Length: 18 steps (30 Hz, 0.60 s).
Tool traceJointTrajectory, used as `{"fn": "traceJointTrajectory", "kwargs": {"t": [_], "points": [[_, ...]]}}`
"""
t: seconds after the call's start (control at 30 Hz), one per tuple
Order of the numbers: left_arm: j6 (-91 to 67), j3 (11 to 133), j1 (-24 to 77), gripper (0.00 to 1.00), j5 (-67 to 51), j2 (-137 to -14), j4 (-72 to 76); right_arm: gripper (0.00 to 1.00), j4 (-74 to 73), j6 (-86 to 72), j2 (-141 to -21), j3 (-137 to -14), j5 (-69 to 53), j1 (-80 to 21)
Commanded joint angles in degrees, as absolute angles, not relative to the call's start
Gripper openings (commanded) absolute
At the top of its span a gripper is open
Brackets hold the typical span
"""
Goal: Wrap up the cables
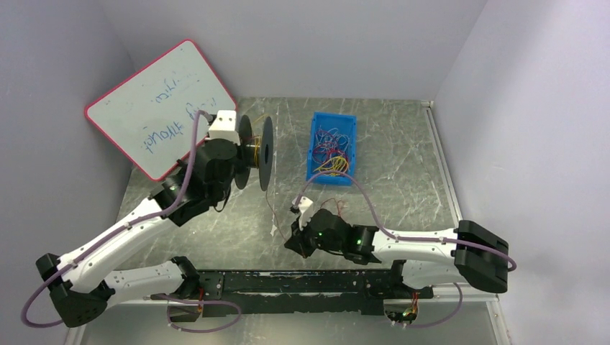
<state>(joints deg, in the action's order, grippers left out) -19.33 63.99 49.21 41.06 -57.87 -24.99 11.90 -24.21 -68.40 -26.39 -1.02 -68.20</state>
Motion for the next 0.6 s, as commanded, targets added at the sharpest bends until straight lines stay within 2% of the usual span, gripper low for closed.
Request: {"fn": "traceJointTrajectory", "kwargs": {"t": [0.0,0.27,0.57], "points": [[-20.5,63.1,48.9,0.07,45.7,-59.3,-18.4,0.00,7.7,-23.8,-68.5,-31.8,4.1,-72.7],[-23.0,60.4,48.9,0.07,47.7,-62.4,-18.7,0.00,0.6,-21.7,-67.2,-39.9,7.4,-78.0],[-23.2,55.6,49.0,0.07,48.1,-62.8,-18.8,0.00,-7.1,-19.5,-64.8,-48.3,11.6,-79.4]]}}
